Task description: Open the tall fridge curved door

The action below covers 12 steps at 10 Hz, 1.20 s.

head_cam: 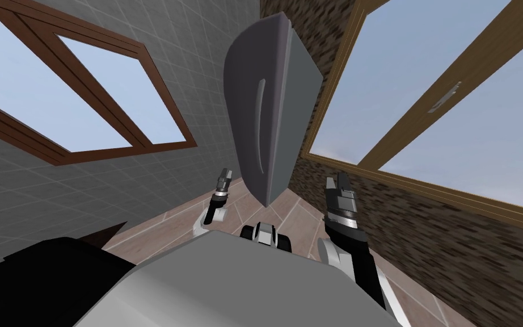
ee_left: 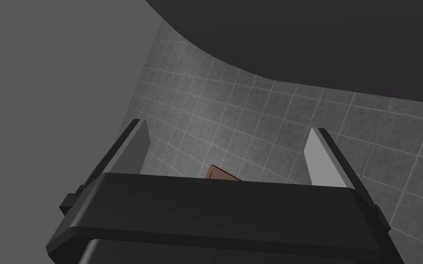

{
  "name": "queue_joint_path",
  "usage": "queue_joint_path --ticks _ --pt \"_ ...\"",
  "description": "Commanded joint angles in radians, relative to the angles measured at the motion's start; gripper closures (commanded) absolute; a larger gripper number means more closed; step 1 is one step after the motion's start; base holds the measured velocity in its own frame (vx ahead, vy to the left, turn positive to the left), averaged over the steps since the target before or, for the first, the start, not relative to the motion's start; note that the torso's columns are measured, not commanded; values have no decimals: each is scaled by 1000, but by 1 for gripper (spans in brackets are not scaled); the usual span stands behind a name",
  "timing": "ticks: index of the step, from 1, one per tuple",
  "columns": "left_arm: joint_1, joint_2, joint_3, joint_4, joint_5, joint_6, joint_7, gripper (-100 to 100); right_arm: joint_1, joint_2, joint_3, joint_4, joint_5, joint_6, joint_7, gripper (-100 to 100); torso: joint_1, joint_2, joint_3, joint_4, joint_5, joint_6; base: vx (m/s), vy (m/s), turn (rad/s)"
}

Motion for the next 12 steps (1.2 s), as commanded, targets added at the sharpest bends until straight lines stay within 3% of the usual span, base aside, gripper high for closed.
queue_joint_path --ticks 1,12 --pt "-19 -2 5 61 -10 -18 -12 -100 0 0 0 0 0 0 0 0 1 0 0 0 0 0 59 -58 15" --pt "-130 -17 35 351 -61 -102 -72 -100 0 0 0 0 0 0 0 0 1 1 1 0 0 0 57 -67 24"
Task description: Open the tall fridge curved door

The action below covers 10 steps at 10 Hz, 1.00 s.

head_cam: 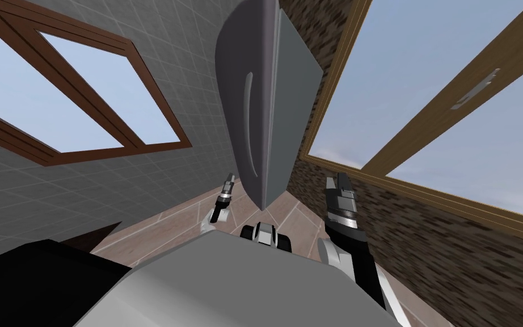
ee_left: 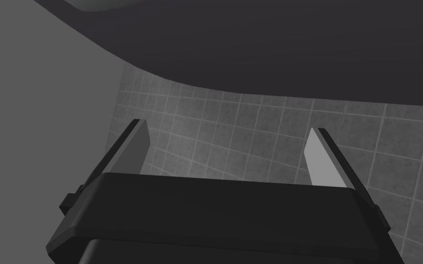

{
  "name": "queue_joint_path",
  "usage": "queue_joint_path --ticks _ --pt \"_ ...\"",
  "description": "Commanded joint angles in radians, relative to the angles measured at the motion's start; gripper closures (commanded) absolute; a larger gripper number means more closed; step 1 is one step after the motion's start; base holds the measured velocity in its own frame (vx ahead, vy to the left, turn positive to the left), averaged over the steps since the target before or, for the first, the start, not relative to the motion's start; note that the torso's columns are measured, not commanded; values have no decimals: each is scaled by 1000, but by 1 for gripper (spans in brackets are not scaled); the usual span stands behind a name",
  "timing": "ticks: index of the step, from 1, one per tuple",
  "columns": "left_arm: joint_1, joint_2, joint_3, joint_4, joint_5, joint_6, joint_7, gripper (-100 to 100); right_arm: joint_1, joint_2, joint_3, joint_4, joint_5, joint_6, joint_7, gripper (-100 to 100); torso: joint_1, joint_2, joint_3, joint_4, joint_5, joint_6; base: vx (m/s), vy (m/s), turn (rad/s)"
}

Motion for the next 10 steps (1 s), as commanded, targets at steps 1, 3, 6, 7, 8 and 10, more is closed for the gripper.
queue_joint_path --ticks 1,3,6,7,8,10 --pt "-23 0 7 69 -9 -16 -10 -100 0 0 0 0 0 0 0 0 -1 -1 0 0 0 0 56 -62 17" --pt "-42 -3 12 123 -17 -29 -20 -100 0 0 0 0 0 0 0 0 0 -1 0 0 0 0 64 -62 22" --pt "-79 -9 22 209 -34 -54 -39 -100 0 0 0 0 0 0 0 0 0 0 0 0 0 0 56 -66 25" --pt "-79 -9 22 231 -34 -54 -39 -100 0 0 0 0 0 0 0 0 -1 0 0 0 0 0 44 -61 17" --pt "-97 -11 26 262 -42 -66 -49 -100 0 0 0 0 0 0 0 0 0 0 0 0 0 0 42 -65 32" --pt "-115 -14 31 310 -50 -78 -58 -100 0 0 0 0 0 0 0 0 0 0 0 0 0 0 50 -61 20"
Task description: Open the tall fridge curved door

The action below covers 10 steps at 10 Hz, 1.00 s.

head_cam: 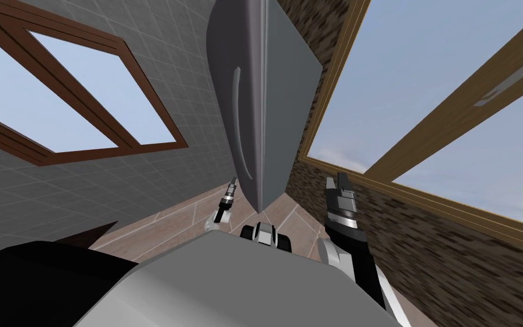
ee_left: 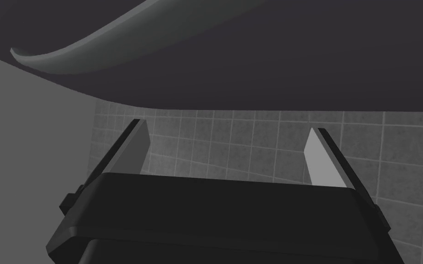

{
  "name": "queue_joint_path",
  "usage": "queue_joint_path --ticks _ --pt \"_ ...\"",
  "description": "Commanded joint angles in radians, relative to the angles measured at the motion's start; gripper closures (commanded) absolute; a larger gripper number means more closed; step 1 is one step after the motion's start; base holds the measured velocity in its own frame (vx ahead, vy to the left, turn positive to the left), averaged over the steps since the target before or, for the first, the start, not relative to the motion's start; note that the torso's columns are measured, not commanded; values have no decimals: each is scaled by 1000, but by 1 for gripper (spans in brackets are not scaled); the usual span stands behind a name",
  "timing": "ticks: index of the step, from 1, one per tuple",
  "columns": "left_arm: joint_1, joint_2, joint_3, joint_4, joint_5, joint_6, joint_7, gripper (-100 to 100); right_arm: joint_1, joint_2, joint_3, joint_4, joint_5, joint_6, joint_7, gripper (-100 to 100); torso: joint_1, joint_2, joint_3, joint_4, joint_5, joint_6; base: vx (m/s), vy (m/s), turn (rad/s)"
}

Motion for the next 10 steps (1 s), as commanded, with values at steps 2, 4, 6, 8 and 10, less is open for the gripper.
queue_joint_path --ticks 2,4,6,8,10 --pt "-39 -6 10 101 -17 -31 -21 -100 0 0 0 0 0 0 0 0 0 0 0 0 0 0 58 -52 24" --pt "-55 -8 14 160 -24 -42 -30 -100 0 0 0 0 0 0 0 0 0 0 0 0 0 0 44 -62 18" --pt "-71 -9 18 215 -31 -52 -38 -100 0 0 0 0 0 0 0 0 -1 1 0 0 0 0 43 -67 21" --pt "-99 -10 25 295 -44 -71 -53 -100 0 0 0 0 0 0 0 0 -2 -1 -1 0 0 0 76 -94 30" --pt "-122 -9 31 361 -54 -87 -65 -100 0 0 0 0 0 0 0 0 -1 -1 -1 -1 0 0 82 -94 38"
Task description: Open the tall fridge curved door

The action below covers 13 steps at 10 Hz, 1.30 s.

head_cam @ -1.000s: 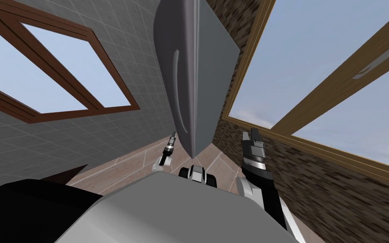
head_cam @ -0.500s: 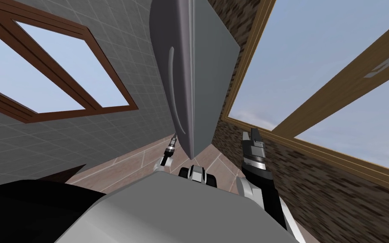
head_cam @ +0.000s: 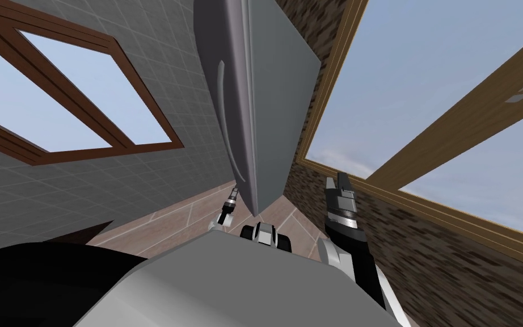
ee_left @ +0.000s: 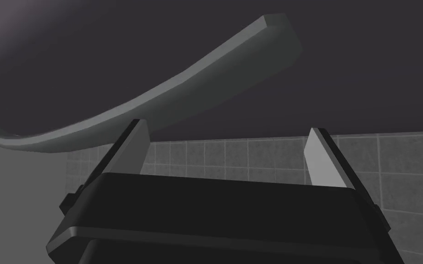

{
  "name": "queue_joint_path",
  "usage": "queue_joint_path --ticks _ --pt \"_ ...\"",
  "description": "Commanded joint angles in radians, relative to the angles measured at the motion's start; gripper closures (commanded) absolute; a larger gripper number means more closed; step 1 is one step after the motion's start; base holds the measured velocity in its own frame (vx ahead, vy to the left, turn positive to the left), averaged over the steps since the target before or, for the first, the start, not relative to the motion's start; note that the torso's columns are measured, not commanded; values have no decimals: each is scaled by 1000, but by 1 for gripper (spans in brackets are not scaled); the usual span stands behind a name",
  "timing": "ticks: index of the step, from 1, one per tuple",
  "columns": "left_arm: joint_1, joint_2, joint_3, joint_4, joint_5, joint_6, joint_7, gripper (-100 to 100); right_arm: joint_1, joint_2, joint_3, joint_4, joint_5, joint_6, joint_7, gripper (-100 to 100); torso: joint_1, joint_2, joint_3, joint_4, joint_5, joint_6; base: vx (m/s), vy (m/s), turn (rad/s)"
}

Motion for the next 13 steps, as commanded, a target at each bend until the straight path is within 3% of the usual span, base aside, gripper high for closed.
queue_joint_path --ticks 1,4,5,7,8,9,10,12,13 --pt "-23 2 6 66 -14 -12 -14 -100 0 0 0 0 0 0 0 0 1 2 1 1 0 0 59 -85 21" --pt "-42 6 11 120 -23 -26 -24 -100 0 0 0 0 0 0 0 0 2 3 2 1 1 0 40 -53 16" --pt "-39 6 10 109 -21 -23 -21 -100 0 0 0 0 0 0 0 0 2 2 2 1 1 0 13 -16 3" --pt "-78 22 11 101 -16 25 -13 -100 0 0 0 0 0 0 0 0 1 2 1 1 0 0 12 -20 2" --pt "-67 17 10 102 -18 12 -15 -100 0 0 0 0 0 0 0 0 0 1 1 0 0 0 7 -11 -1" --pt "-44 8 10 110 -21 -18 -21 100 0 0 0 0 0 0 0 0 1 2 1 0 0 0 -8 14 -3" --pt "-49 10 10 104 -20 -2 -19 100 0 0 0 0 0 0 0 0 2 3 2 1 1 0 -7 9 1" --pt "-46 31 -22 98 -38 -19 21 100 0 0 0 0 0 0 0 0 9 5 3 1 2 0 -75 239 -100" --pt "-46 31 -22 98 -38 -19 21 100 0 -1 -1 0 0 0 0 0 13 4 3 1 4 0 -111 306 -31"
